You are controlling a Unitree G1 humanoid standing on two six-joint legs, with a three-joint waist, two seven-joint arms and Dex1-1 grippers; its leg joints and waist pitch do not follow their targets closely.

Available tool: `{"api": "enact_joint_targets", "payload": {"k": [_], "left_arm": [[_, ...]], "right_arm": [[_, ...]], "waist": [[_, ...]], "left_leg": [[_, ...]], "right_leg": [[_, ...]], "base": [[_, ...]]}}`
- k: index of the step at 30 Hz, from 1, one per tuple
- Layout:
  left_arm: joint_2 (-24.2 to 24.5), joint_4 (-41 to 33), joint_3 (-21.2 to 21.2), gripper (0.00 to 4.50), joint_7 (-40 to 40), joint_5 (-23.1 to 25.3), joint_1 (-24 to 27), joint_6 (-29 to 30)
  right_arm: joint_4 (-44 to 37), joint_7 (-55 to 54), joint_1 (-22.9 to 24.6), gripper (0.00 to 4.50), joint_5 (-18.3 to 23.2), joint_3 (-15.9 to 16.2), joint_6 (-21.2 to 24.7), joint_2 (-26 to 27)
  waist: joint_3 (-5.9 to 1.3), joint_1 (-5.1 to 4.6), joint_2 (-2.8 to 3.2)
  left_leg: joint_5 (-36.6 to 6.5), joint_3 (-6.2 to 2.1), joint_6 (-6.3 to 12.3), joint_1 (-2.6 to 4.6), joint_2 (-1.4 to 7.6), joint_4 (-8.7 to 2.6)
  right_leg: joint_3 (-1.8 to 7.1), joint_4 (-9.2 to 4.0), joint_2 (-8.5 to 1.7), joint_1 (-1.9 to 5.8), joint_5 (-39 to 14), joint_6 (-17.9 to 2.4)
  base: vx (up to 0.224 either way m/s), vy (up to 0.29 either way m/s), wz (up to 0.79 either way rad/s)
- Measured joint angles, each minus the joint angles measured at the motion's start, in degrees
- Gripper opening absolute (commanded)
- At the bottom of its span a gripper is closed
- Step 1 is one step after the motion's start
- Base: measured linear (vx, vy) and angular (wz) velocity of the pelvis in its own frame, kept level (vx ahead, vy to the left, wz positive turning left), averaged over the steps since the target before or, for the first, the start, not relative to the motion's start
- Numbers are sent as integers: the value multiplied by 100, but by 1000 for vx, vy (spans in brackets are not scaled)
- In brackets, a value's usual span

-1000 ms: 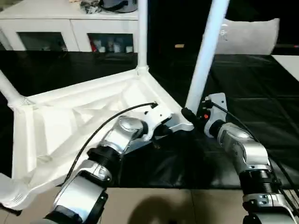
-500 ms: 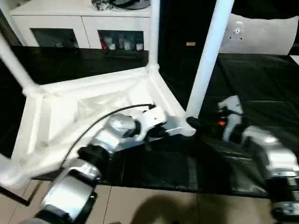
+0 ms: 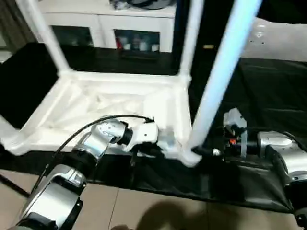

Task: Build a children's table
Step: Rotate leg to tighten

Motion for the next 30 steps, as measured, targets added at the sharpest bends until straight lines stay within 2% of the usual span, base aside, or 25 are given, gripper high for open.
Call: {"api": "enact_joint_targets", "payload": {"k": [5,6,12,13,15,16,24,26,28,30], "left_arm": [[49,-2,-19,0,-200,-11,7,-101],[54,-2,-20,0,-227,-13,11,-122],[58,-5,-42,0,-289,-21,12,-163],[57,-5,-48,0,-289,-24,12,-168],[57,-6,-53,0,-315,-32,12,-176],[57,-8,-56,0,-344,-44,15,-177],[-6,-306,119,0,-196,-130,206,460],[-40,-322,224,0,130,-78,213,812],[-103,-318,320,0,530,29,200,1147],[-248,-302,406,0,957,115,183,1398]], "right_arm": [[-13,319,1,318,152,126,69,9],[-13,381,0,295,164,137,100,18],[-9,553,0,263,220,146,202,21],[-9,571,0,241,242,148,248,13],[-6,580,0,237,266,149,281,0],[-6,588,0,219,275,151,300,-4],[-444,64,322,205,408,-49,735,187],[-440,-516,257,204,301,-141,872,406],[-385,-1269,118,204,108,-246,985,727],[-310,-2025,-23,201,-52,-386,1134,1004]], "waist": [[0,18,0],[0,19,0],[0,48,-1],[0,52,-2],[0,61,-2],[-1,69,-2],[-1,57,-1],[-6,7,-9],[-7,-116,-13],[-4,-279,-20]], "left_leg": [[1,2,-1,4,0,4],[1,2,-1,5,0,5],[1,4,-1,7,0,9],[1,4,-2,8,0,9],[1,4,-1,8,0,9],[1,4,-1,8,0,9],[8,16,-16,12,-1,10],[12,16,-54,26,-1,9],[22,15,-81,28,-1,8],[27,10,-85,29,0,14]], "right_leg": [[5,20,0,-6,-13,20],[6,20,0,-6,-14,23],[9,25,0,-6,-17,27],[9,27,0,-6,-17,27],[9,28,0,-7,-17,27],[9,29,0,-7,-17,27],[22,42,0,-1,-20,31],[23,48,0,10,-20,32],[20,49,1,8,-20,32],[5,25,1,11,-20,32]], "base": [[0,0,0],[0,0,0],[0,0,0],[0,0,0],[0,0,0],[0,0,0],[0,0,0],[0,0,0],[0,0,0],[0,0,0]]}}
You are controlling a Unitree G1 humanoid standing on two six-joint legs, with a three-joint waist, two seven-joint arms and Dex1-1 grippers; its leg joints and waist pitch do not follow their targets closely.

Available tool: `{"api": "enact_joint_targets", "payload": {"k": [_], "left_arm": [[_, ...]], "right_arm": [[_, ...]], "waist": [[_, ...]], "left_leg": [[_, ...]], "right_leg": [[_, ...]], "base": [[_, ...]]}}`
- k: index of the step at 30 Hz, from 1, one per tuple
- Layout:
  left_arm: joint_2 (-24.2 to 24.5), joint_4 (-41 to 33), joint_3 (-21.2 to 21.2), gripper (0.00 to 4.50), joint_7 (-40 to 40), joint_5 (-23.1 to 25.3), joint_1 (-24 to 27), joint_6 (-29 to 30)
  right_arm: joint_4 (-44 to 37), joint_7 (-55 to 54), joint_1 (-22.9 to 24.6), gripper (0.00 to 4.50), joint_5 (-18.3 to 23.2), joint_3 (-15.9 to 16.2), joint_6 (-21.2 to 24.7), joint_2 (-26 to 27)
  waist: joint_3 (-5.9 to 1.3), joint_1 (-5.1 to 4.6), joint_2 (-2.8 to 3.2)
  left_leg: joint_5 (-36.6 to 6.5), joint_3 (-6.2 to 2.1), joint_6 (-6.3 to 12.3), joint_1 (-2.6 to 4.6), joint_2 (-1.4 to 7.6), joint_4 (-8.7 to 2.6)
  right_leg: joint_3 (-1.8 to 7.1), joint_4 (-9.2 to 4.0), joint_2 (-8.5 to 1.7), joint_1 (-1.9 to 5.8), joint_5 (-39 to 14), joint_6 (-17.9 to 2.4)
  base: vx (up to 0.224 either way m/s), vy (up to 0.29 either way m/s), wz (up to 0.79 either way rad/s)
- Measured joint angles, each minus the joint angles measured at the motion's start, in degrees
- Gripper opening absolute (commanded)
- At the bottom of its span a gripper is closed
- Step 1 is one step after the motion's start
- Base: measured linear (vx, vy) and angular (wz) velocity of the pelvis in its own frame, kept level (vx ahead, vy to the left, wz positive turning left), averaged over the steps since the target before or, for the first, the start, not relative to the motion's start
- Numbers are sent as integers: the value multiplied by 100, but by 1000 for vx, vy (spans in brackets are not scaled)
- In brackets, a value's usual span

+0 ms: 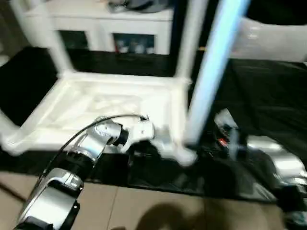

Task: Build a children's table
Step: Rotate leg to tighten

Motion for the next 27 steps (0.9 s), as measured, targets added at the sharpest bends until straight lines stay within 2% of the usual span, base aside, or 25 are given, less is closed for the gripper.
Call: {"api": "enact_joint_targets", "payload": {"k": [2,4,6,9,10,12,13,15,18,19,23,24,27], "left_arm": [[-214,37,72,0,412,14,-8,247],[-447,104,160,0,822,53,-29,497],[-746,172,279,0,1328,76,-80,829],[-1097,244,332,0,1904,112,-147,1121],[-1145,252,332,0,1961,112,-148,1122],[-1202,254,321,0,2016,112,-155,1116],[-1225,254,309,0,2016,112,-164,1108],[-1231,254,268,0,1999,114,-187,1030],[-1110,253,227,0,1896,122,-218,820],[-1059,254,202,0,1831,123,-218,749],[-909,253,153,0,1632,123,-218,521],[-845,245,141,0,1531,120,-218,445],[-591,232,30,0,1082,98,-216,144]], "right_arm": [[52,-690,-120,199,-119,-114,214,220],[97,-1294,-236,198,-264,-211,368,436],[151,-2048,-364,198,-424,-356,488,743],[391,-2735,-460,198,-637,-439,164,987],[444,-2759,-460,251,-639,-460,57,996],[539,-2755,-460,262,-612,-517,-63,1014],[577,-2755,-456,262,-610,-548,-86,1038],[573,-2685,-439,299,-599,-598,-102,1005],[513,-2365,-360,305,-486,-591,-230,891],[499,-2276,-323,335,-478,-589,-309,832],[500,-1821,-249,353,-431,-475,-532,579],[500,-1649,-235,379,-423,-428,-603,480],[504,-990,-154,399,-409,-355,-779,86]], "waist": [[-3,-149,7],[-8,-272,17],[-7,-369,20],[-4,-475,24],[-4,-504,23],[-4,-555,22],[-3,-557,23],[-5,-525,24],[-5,-418,23],[-6,-383,24],[-7,-248,26],[-7,-221,26],[-7,-115,26]], "left_leg": [[0,-20,1,-3,7,-3],[-1,-45,2,13,29,1],[-4,-48,7,26,34,-6],[-17,-51,29,31,32,-6],[-22,-52,37,29,28,-5],[-32,-52,53,25,13,-6],[-36,-52,59,18,9,-6],[-41,-52,67,-14,1,-9],[-40,-44,83,-54,-4,-9],[-33,-43,95,-56,-3,-11],[-29,-43,95,-70,7,-22],[-29,-40,95,-82,7,-17],[-27,-40,96,-98,11,-16]], "right_leg": [[-45,-73,1,33,1,1],[-113,-149,1,81,1,2],[-139,-210,1,114,2,3],[-158,-274,-3,151,3,5],[-158,-278,-7,155,3,5],[-139,-276,-12,156,5,9],[-130,-270,-12,151,7,11],[-107,-259,-12,132,39,29],[-76,-208,-12,83,111,26],[-66,-164,-12,61,105,17],[-64,-81,-3,4,55,-28],[-57,-57,-4,-18,45,-34],[-57,-45,-1,-42,45,-41]], "base": [[0,0,0],[0,0,0],[0,0,0],[0,0,0],[0,0,0],[0,0,0],[0,0,0],[0,0,0],[0,0,0],[0,0,0],[0,0,0],[0,0,0],[0,0,0]]}}
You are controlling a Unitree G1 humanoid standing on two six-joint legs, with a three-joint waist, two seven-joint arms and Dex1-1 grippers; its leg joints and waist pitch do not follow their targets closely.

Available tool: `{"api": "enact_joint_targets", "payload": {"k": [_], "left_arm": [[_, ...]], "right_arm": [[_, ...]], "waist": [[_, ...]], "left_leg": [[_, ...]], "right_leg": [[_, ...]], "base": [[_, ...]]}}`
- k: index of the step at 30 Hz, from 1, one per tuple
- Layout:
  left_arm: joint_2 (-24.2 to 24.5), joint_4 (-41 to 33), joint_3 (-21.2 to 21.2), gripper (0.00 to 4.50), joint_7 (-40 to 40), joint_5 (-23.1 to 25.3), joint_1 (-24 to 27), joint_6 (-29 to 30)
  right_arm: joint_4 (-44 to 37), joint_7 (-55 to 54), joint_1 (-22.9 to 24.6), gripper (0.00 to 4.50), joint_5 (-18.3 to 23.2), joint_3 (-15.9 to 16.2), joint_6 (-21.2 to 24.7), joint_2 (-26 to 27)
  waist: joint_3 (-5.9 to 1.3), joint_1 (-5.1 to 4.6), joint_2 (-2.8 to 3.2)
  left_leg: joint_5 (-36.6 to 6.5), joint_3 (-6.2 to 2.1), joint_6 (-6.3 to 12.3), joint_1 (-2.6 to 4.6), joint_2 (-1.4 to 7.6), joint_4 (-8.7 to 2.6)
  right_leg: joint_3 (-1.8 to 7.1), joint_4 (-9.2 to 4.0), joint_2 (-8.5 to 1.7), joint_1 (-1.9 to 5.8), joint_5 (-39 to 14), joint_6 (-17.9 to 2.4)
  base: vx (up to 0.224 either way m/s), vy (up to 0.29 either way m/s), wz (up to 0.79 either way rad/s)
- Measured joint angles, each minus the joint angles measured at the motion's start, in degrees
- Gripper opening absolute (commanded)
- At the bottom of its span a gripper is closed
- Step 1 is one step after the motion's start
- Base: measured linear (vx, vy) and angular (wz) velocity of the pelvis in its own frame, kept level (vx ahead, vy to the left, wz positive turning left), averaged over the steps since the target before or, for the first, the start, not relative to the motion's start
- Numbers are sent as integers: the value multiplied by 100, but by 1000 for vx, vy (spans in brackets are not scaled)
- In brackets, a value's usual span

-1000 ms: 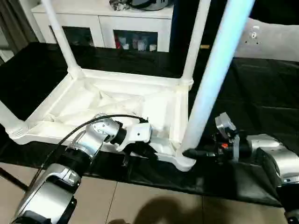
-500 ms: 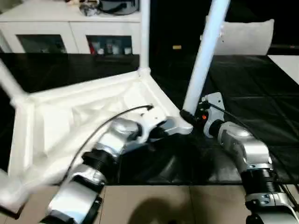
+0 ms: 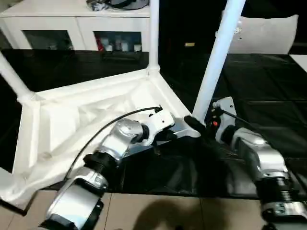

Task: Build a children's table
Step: Rotate leg to tighten

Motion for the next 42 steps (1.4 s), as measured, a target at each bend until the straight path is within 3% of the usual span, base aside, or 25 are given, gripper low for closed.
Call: {"api": "enact_joint_targets", "payload": {"k": [3,7,11,17,20,34,40,42], "left_arm": [[215,7,-58,0,-369,-11,3,-265],[375,46,-132,0,-861,-95,21,-660],[588,128,-226,0,-1355,-133,19,-1046],[782,120,-316,0,-2137,-302,20,-1300],[832,66,-370,0,-2307,-340,35,-1344],[855,-19,-417,0,-2515,-426,119,-1425],[745,-167,-231,0,-2277,-467,201,-798],[691,-146,-94,0,-1804,-382,200,-444]], "right_arm": [[3,494,0,428,3,75,-179,-309],[47,1304,5,428,53,273,-421,-702],[83,2073,15,428,182,396,-672,-863],[77,2958,217,358,435,665,-700,-927],[-31,3214,229,345,575,729,-541,-967],[-386,3540,399,222,797,879,7,-1076],[-818,2852,554,216,842,710,601,-896],[-833,2054,538,216,678,568,694,-551]], "waist": [[0,57,1],[0,166,6],[0,216,4],[0,357,3],[0,389,3],[0,470,-2],[0,446,-2],[0,363,-5]], "left_leg": [[3,2,-6,0,1,11],[1,7,-7,4,-3,27],[1,13,-6,-1,-3,26],[1,15,-6,3,-2,30],[1,16,-7,5,-2,36],[1,22,-8,15,-2,39],[4,37,-29,80,-5,36],[8,36,-76,94,-6,34]], "right_leg": [[2,1,-1,1,1,-1],[21,1,-2,2,5,-5],[28,7,-2,2,6,-5],[31,14,-1,1,5,-5],[36,15,-2,2,7,-6],[49,40,-2,2,-18,34],[68,55,-2,21,-21,39],[66,58,-1,29,-21,39]], "base": [[0,0,0],[0,0,0],[0,0,0],[0,0,0],[0,0,0],[0,0,0],[0,0,0],[0,0,0]]}}
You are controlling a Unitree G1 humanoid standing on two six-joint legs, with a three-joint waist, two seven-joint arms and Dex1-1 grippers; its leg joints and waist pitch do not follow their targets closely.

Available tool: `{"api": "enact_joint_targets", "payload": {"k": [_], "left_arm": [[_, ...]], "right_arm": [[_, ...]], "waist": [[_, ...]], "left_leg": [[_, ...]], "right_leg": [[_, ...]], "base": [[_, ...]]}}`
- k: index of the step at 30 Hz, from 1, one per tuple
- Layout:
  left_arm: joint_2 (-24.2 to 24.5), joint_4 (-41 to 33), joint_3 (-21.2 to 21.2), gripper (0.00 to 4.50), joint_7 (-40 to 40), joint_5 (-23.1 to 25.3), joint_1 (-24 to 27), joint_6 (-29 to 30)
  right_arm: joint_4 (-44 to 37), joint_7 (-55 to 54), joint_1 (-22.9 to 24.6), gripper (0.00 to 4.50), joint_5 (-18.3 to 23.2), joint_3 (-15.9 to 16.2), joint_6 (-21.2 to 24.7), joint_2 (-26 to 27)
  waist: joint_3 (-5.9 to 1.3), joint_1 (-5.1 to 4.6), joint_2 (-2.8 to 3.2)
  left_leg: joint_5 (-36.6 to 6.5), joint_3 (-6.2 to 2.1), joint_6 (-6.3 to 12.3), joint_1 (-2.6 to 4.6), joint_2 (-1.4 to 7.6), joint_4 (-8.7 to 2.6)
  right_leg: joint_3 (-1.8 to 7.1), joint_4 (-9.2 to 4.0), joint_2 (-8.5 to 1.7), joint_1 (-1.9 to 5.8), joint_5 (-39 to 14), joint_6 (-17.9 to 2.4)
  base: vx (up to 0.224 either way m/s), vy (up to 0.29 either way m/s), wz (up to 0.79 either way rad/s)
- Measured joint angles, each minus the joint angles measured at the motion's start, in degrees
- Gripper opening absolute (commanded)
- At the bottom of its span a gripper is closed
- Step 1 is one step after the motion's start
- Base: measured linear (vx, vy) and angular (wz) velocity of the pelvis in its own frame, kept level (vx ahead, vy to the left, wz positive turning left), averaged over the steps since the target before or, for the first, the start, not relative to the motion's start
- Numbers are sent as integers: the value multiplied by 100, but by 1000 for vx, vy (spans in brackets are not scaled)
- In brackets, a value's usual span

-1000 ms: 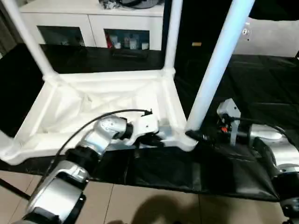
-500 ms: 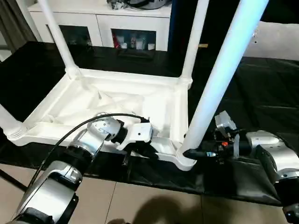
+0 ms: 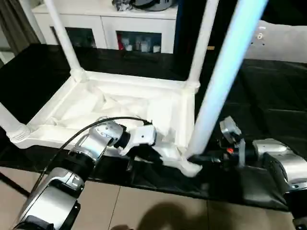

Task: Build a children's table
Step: Rotate leg to tighten

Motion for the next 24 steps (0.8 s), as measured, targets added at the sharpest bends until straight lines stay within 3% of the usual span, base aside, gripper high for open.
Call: {"api": "enact_joint_targets", "payload": {"k": [3,8,12,13,15,19,20,24], "left_arm": [[-271,129,180,0,833,121,-88,472],[-950,362,450,0,2037,127,-211,1069],[-1395,599,500,0,2863,162,-416,1372],[-1451,630,515,0,2955,164,-437,1392],[-1506,674,526,0,3055,164,-473,1392],[-1509,673,513,0,2994,164,-489,1326],[-1501,673,511,0,2960,165,-489,1302],[-1349,664,408,0,2779,221,-482,1015]], "right_arm": [[186,-1363,-283,211,-301,-284,263,556],[378,-3205,-697,208,-644,-694,688,1195],[661,-4156,-908,208,-814,-840,487,1477],[738,-4146,-906,208,-844,-833,298,1490],[885,-4060,-897,260,-888,-839,-19,1469],[868,-3664,-786,282,-799,-869,-202,1323],[864,-3579,-775,312,-786,-868,-214,1282],[858,-3052,-635,338,-770,-780,-548,947]], "waist": [[1,-244,-2],[3,-534,-5],[1,-568,-2],[0,-564,2],[-6,-561,15],[-9,-500,19],[-9,-487,20],[-12,-405,24]], "left_leg": [[12,-3,-18,-6,-1,3],[16,-18,-8,-6,0,-1],[14,-21,-3,-15,-3,-17],[11,-22,2,-14,-4,-21],[1,-21,16,-16,-9,-24],[9,-21,61,-38,-10,-42],[9,-21,63,-39,-10,-51],[10,-15,63,-71,-9,-46]], "right_leg": [[-13,-21,0,2,0,1],[-43,-106,2,25,1,2],[-49,-145,1,37,8,11],[-49,-150,1,44,12,16],[-41,-150,1,44,29,22],[-37,-143,1,41,62,16],[-37,-141,2,38,61,16],[-24,-96,3,-19,59,-10]], "base": [[-34,3,-5],[0,0,0],[0,0,0],[0,0,0],[0,0,0],[0,0,0],[0,0,0],[0,0,0]]}}
